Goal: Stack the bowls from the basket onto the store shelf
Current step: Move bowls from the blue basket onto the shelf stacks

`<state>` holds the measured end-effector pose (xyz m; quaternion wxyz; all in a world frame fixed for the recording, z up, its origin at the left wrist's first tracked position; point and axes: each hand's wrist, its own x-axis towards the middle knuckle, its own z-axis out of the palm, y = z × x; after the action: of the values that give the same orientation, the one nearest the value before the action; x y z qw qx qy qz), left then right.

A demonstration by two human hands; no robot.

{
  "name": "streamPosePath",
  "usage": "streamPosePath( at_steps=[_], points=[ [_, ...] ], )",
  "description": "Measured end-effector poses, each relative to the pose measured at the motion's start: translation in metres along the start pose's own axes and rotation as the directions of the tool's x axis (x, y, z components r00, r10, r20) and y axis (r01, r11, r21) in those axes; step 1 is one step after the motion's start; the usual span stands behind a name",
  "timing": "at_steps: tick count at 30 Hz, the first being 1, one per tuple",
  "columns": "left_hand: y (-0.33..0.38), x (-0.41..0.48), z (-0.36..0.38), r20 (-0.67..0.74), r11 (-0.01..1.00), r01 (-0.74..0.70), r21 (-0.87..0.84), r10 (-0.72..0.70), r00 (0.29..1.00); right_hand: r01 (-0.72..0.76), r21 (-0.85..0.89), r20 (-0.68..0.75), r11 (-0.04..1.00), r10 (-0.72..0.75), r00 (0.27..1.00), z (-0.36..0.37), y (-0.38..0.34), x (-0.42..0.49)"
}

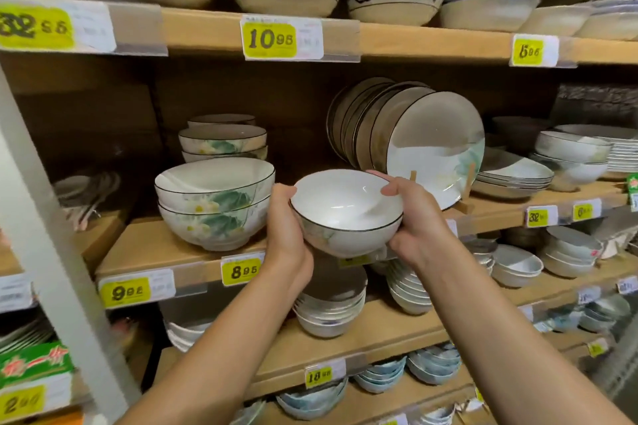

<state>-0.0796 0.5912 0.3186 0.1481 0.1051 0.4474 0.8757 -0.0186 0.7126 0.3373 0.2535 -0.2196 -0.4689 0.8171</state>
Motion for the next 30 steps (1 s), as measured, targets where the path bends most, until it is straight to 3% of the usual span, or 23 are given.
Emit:
streamPosePath(
  at_steps=[5, 10, 15, 19, 25, 30],
  points=[
    [-0.011, 0.02, -0.005, -0.145, 0.999, -0.038, 0.011, 0.039, 0.989, -0.001, 0.009, -0.021, 1.0, 0.001, 1.0, 0.012, 0.009, 0.028],
    [-0.024, 0.014, -0.007, -0.096, 0.999, -0.034, 0.028, 0.037, 0.995, -0.036, 0.045, -0.045, 0.998, 0.038, 0.998, 0.016, 0.015, 0.048],
    [-0.033, 0.005, 0.001, -0.125, 0.982, -0.103, 0.156, 0.123, 0.984, -0.058, 0.033, -0.051, 0.998, 0.06, 0.997, 0.021, 0.023, 0.06],
    [-0.043, 0.001, 0.009, -0.113, 0.97, -0.145, 0.196, 0.169, 0.979, -0.053, 0.039, -0.01, 0.998, 0.053, 0.999, 0.025, 0.027, 0.065],
    [-0.044, 0.029, 0.018, -0.258, 0.966, -0.06, 0.251, 0.126, 0.958, -0.015, 0.047, 0.08, 0.999, 0.012, 0.997, 0.021, 0.03, 0.067],
    [-0.03, 0.051, 0.011, -0.307, 0.988, -0.056, 0.147, 0.099, 0.947, 0.061, -0.002, 0.15, 0.998, -0.06, 0.987, 0.004, 0.039, 0.06]
  ],
)
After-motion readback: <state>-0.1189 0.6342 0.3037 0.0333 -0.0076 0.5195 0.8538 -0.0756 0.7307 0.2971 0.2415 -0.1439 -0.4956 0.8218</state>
